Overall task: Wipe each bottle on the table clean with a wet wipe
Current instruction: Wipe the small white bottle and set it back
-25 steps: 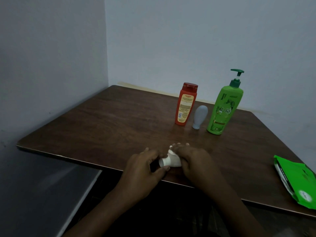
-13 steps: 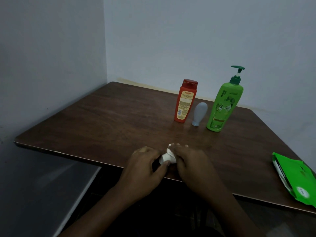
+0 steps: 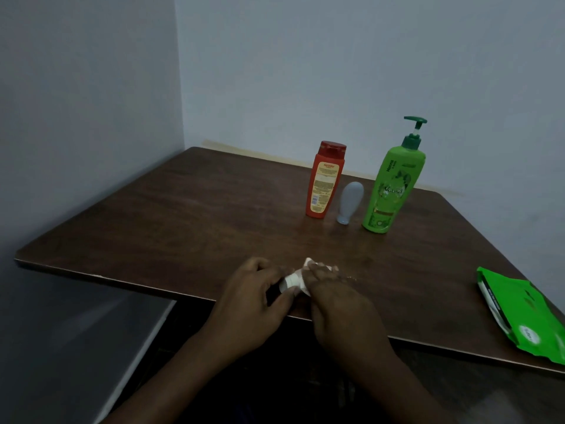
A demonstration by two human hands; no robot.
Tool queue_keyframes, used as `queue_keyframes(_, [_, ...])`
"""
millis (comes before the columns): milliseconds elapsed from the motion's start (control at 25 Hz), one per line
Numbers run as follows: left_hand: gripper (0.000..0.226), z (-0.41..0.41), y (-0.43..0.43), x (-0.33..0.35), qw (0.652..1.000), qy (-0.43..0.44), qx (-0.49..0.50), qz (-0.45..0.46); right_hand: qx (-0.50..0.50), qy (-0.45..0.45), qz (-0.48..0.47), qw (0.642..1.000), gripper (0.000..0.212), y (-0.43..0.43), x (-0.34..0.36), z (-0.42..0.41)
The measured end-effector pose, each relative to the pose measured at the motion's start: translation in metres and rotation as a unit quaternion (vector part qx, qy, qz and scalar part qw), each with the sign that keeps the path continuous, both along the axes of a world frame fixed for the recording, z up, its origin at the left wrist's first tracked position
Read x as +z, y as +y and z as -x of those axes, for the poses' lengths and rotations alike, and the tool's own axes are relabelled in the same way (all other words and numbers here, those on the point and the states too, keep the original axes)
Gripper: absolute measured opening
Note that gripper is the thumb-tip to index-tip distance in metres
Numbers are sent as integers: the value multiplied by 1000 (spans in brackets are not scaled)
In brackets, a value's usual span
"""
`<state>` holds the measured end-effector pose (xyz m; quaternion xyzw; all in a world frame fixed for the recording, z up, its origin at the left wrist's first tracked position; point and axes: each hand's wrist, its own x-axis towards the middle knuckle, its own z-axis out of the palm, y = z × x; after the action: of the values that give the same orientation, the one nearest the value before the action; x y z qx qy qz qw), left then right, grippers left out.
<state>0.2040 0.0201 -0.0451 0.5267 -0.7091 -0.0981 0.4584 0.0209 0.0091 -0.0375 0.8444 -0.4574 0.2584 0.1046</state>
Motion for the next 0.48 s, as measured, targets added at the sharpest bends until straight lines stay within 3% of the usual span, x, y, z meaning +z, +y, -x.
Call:
queue_keyframes(120, [13, -1, 0, 0, 1000, -2, 1, -11, 30, 0, -29, 999, 52, -7, 2, 1])
queue_keyframes(200, [21, -2, 0, 0, 1000, 3, -2, -11, 21, 9, -32, 999, 49, -8, 1, 18])
queue_keyframes(320, [27, -2, -2, 0, 1000, 10, 2, -5, -28, -47, -70, 996, 49, -15, 8, 36])
queue_keyframes(480, [13, -1, 1, 1, 1000, 16, 4, -5, -2, -61, -54, 997, 43, -7, 11, 6])
